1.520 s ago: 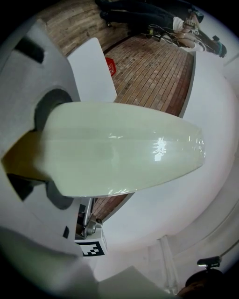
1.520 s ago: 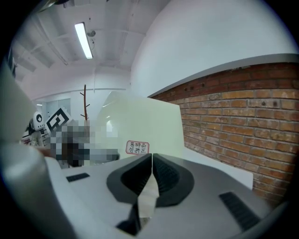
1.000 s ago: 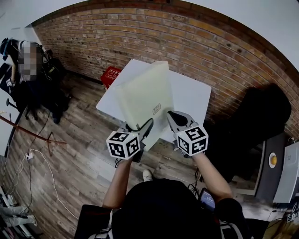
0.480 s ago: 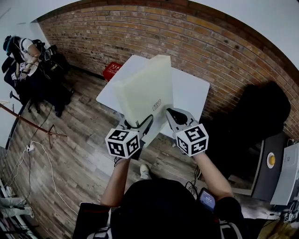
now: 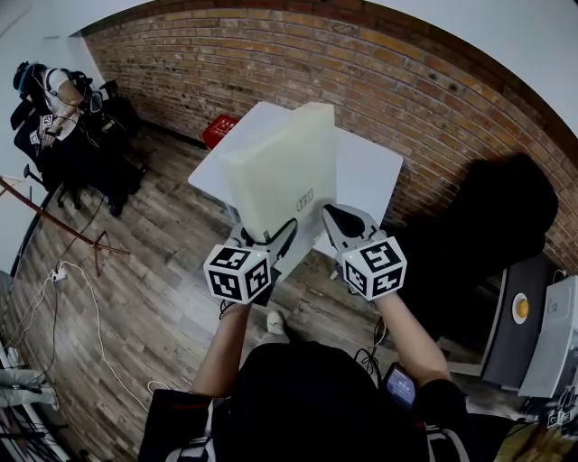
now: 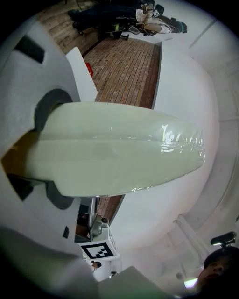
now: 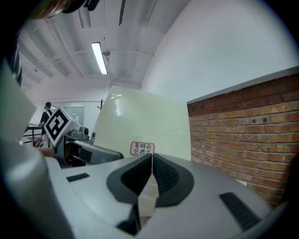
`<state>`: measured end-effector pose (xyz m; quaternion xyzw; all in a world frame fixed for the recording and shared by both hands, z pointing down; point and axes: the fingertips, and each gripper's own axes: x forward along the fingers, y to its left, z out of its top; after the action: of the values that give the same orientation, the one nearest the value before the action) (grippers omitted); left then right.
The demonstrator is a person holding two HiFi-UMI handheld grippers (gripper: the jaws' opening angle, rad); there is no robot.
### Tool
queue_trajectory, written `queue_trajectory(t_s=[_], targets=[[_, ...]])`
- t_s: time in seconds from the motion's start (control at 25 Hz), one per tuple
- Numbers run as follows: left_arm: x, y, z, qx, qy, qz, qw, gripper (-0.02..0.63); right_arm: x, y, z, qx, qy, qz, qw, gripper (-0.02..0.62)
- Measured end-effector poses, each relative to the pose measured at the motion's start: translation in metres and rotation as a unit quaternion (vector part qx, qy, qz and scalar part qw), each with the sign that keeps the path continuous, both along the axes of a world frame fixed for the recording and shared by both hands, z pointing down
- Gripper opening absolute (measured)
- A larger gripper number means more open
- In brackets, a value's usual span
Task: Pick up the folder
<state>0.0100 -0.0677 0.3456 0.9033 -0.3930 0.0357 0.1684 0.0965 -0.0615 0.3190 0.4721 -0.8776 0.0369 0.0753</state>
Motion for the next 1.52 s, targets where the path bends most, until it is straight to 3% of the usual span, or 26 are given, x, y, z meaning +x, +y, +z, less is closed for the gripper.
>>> queue_trajectory(t_s=[0.84,1.52], targets=[[0.007,0.066,-0.003,0.024,0.000,-0.022,0.9995,0.272,0.012,0.061,-0.010,0.034,-0.006,-0.002,0.999,0.030],[0.017,0.071,-0.011,0.040,-0.006,-0.016,0.9991,0.272,0.019,0.062,-0.020,0.046,-0.017,0.004,0.999,0.029]])
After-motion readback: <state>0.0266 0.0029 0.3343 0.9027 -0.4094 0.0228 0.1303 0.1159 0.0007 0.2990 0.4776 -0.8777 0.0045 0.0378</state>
